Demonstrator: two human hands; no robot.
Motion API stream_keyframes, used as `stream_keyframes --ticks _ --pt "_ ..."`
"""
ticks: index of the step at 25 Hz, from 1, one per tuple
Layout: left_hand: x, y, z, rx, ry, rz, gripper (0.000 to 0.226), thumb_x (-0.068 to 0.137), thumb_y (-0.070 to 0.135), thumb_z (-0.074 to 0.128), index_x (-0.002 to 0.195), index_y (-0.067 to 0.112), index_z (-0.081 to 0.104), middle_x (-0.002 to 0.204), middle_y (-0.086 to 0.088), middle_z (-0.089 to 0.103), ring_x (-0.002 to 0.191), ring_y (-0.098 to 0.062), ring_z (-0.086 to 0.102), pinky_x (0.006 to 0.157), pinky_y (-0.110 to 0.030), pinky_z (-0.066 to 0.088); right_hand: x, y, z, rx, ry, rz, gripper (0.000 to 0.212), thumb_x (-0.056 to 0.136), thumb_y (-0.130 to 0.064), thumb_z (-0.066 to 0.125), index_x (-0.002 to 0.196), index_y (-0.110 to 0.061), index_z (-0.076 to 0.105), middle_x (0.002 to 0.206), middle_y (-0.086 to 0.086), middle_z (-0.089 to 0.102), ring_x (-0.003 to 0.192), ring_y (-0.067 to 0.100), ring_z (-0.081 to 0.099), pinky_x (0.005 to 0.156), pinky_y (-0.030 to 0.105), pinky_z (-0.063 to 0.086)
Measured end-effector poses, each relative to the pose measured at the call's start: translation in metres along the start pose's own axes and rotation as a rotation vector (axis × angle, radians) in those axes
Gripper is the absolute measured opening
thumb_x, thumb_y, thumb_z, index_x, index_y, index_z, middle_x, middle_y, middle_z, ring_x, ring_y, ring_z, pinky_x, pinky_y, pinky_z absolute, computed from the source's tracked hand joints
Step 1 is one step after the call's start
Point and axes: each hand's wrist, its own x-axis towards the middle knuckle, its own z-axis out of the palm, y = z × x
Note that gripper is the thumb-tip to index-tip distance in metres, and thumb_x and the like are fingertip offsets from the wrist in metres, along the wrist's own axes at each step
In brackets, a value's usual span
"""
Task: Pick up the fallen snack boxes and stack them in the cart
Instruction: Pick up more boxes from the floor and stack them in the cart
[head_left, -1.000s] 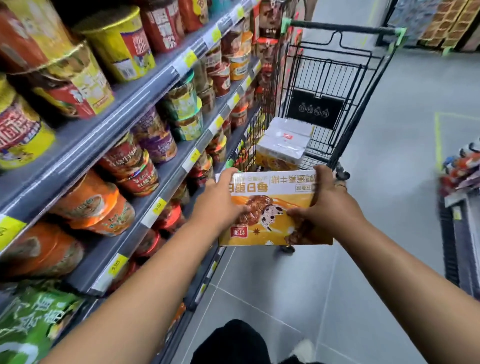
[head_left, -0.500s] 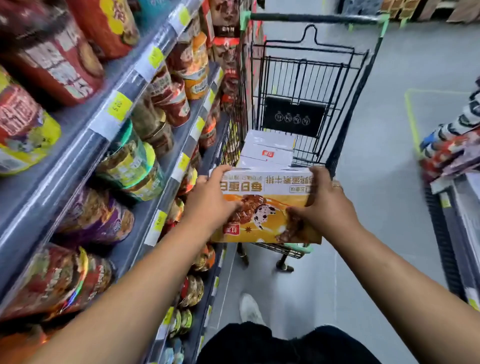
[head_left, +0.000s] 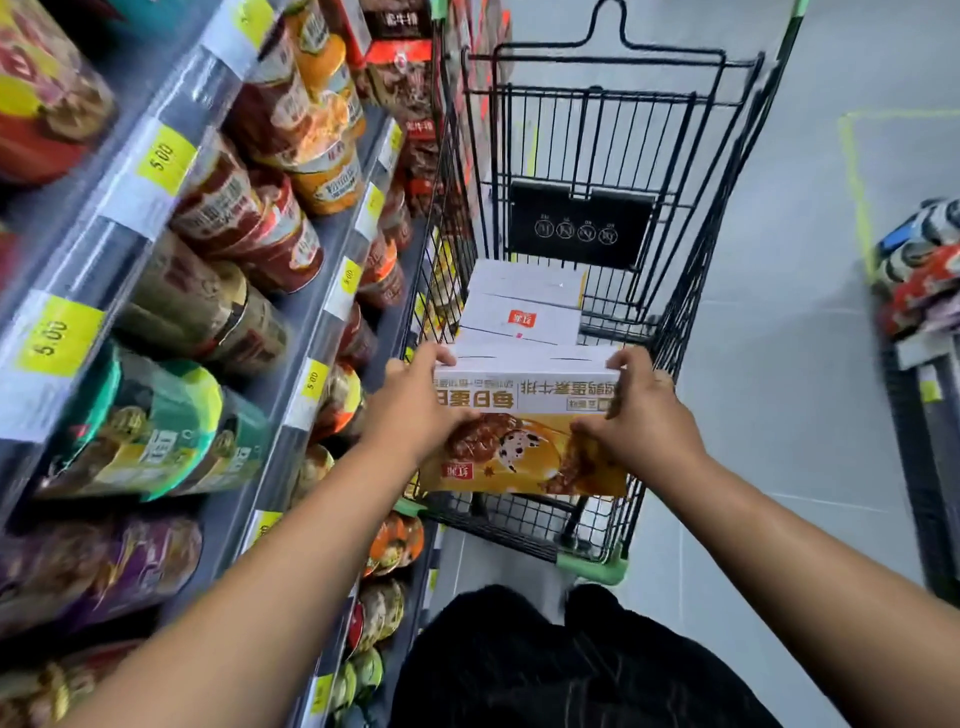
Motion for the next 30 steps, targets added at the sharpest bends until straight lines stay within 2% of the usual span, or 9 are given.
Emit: stream_keyframes --ticks 3,9,11,13,14,16,19,24,30 --pt "0.016 0.000 0.010 0.045 -0.029 -0.030 0.054 0.069 0.048 0.082 0.098 0.038 0.037 0.109 -0.003 0.047 0.082 -0.024 0.060 0.075 -0.035 0.050 0.017 0.004 0.004 0.015 -0.038 0.010 0.052 0.077 -0.027 0.075 0.111 -0.027 0.035 0.117 0.010 0.047 0.088 0.030 0.059 0.072 0.032 0.045" --pt "0.048 -0.010 0.033 0.087 -0.112 -0.040 0.049 0.070 0.049 0.081 0.097 0.033 0.044 0.112 -0.003 0.048 0.092 -0.025 0.060 0.086 -0.035 0.050 0.043 0.019 0.034 0.072 -0.099 0.106 0.043 0.080 -0.037 0.074 0.104 -0.023 0.042 0.113 0.007 0.045 0.088 0.024 0.056 0.076 0.032 0.046" --pt "0.057 -0.014 0.041 0.117 -0.127 -0.024 0.050 0.071 0.053 0.079 0.102 0.031 0.046 0.116 -0.005 0.049 0.099 -0.027 0.061 0.087 -0.035 0.049 0.049 0.020 0.047 0.077 -0.107 0.141 0.045 0.079 -0.044 0.074 0.106 -0.022 0.045 0.117 0.008 0.047 0.089 0.019 0.049 0.073 0.030 0.040" --pt "0.068 -0.019 0.050 0.116 -0.159 -0.002 0.060 0.075 0.057 0.074 0.119 0.030 0.044 0.124 -0.008 0.049 0.108 -0.030 0.058 0.088 -0.036 0.046 0.059 0.021 0.060 0.072 -0.096 0.141 0.046 0.079 -0.048 0.073 0.105 -0.022 0.045 0.123 0.012 0.049 0.091 0.018 0.044 0.072 0.029 0.036" --pt "0.074 -0.022 0.054 0.074 -0.173 -0.011 0.067 0.078 0.058 0.070 0.130 0.030 0.040 0.129 -0.011 0.048 0.112 -0.032 0.055 0.089 -0.036 0.045 0.063 0.021 0.066 0.070 -0.096 0.133 0.046 0.080 -0.048 0.072 0.107 -0.023 0.045 0.125 0.015 0.049 0.092 0.019 0.045 0.072 0.030 0.037" --pt "0.087 -0.030 0.065 0.021 -0.177 -0.025 0.075 0.084 0.057 0.064 0.144 0.029 0.029 0.134 -0.016 0.047 0.117 -0.036 0.051 0.093 -0.038 0.042 0.070 0.020 0.078 0.076 -0.126 0.138 0.053 0.082 -0.044 0.071 0.124 -0.026 0.043 0.126 0.020 0.046 0.094 0.027 0.051 0.077 0.033 0.043" --pt "0.104 -0.043 0.076 0.117 -0.188 -0.001 0.081 0.085 0.055 0.063 0.149 0.025 0.023 0.135 -0.018 0.047 0.123 -0.038 0.045 0.101 -0.041 0.037 0.080 0.020 0.095 0.036 -0.164 0.186 0.073 0.084 -0.044 0.070 0.145 -0.037 0.031 0.130 0.024 0.043 0.113 0.037 0.051 0.095 0.037 0.043" --pt "0.130 -0.062 0.097 0.141 -0.288 -0.004 0.075 0.086 0.048 0.066 0.146 0.026 0.028 0.136 -0.020 0.043 0.122 -0.039 0.041 0.102 -0.041 0.035 0.090 0.019 0.128 0.078 -0.314 0.284 0.081 0.087 -0.047 0.065 0.152 -0.039 0.018 0.145 0.025 0.029 0.131 0.039 0.039 0.106 0.039 0.037" --pt "0.151 -0.077 0.126 0.181 -0.304 -0.008 0.064 0.089 0.043 0.065 0.142 0.029 0.033 0.137 -0.016 0.038 0.126 -0.035 0.035 0.099 -0.043 0.041 0.096 0.027 0.157 0.162 -0.411 0.320 0.080 0.091 -0.048 0.059 0.153 -0.039 0.009 0.156 0.023 0.018 0.140 0.037 0.031 0.105 0.033 0.034"
